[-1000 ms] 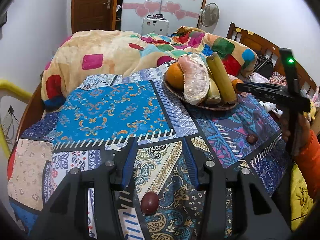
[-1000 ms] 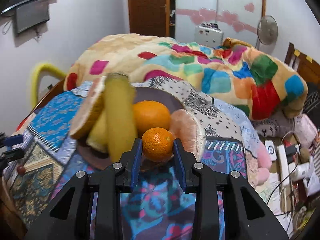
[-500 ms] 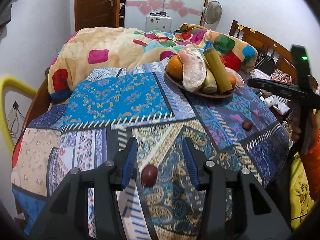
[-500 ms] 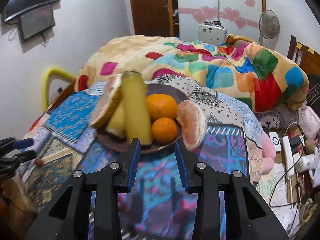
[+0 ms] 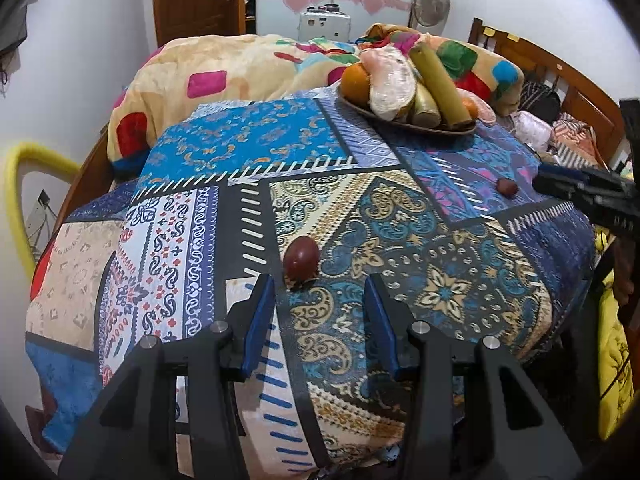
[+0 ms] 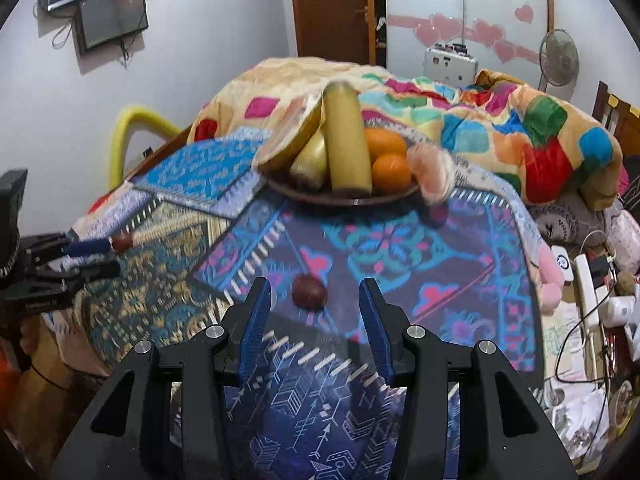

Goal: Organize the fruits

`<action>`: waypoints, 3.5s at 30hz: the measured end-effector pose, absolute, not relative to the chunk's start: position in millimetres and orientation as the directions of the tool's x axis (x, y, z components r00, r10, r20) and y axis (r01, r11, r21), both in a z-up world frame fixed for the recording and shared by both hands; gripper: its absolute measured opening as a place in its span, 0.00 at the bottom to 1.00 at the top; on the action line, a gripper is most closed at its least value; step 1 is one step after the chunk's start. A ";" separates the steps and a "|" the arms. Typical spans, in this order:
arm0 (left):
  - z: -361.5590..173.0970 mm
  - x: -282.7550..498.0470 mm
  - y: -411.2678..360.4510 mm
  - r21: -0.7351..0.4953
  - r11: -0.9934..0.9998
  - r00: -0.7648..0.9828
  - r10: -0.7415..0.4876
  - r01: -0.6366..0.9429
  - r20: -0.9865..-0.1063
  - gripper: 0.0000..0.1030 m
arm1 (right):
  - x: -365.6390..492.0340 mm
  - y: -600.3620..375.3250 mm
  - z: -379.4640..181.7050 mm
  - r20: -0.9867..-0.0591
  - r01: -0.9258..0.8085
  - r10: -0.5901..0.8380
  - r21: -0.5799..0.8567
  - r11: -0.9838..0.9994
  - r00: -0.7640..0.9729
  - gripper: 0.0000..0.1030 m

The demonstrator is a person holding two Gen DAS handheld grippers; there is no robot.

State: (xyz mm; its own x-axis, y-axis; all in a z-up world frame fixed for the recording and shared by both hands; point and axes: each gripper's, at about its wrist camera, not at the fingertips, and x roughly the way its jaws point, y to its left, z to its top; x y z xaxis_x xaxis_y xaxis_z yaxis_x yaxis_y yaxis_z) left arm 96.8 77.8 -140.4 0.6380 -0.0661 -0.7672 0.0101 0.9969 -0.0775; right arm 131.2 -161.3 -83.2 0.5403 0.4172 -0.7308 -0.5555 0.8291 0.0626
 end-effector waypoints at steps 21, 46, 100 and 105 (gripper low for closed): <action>-138.0 107.9 81.4 -0.078 0.997 0.672 -0.066 0.012 -0.738 0.17 | 137.3 -145.6 -101.4 -0.739 -0.573 0.411 0.042 0.819 0.533 0.14; -56.1 216.4 12.7 -0.065 0.989 0.776 -0.144 0.132 -0.614 0.17 | 196.7 -173.8 -34.4 -0.586 -0.519 0.450 0.058 0.853 0.674 0.14; -27.4 314.9 -4.5 -0.066 0.989 0.760 -0.142 0.130 -0.634 0.30 | 256.8 -159.0 -51.7 -0.632 -0.556 0.481 0.094 0.826 0.607 0.26; -3.0 270.4 -5.7 -0.040 0.992 0.812 -0.121 0.119 -0.570 0.31 | 227.2 -167.5 -17.1 -0.577 -0.546 0.482 0.074 0.835 0.659 0.26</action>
State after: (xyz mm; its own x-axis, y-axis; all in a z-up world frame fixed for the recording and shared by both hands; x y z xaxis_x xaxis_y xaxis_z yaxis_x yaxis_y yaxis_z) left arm 270.4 -5.7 -3.0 0.8125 -0.1210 -0.5703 0.1194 0.9920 -0.0405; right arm 227.2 -167.5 -17.1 0.6591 0.4825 -0.5768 -0.5458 0.8346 0.0744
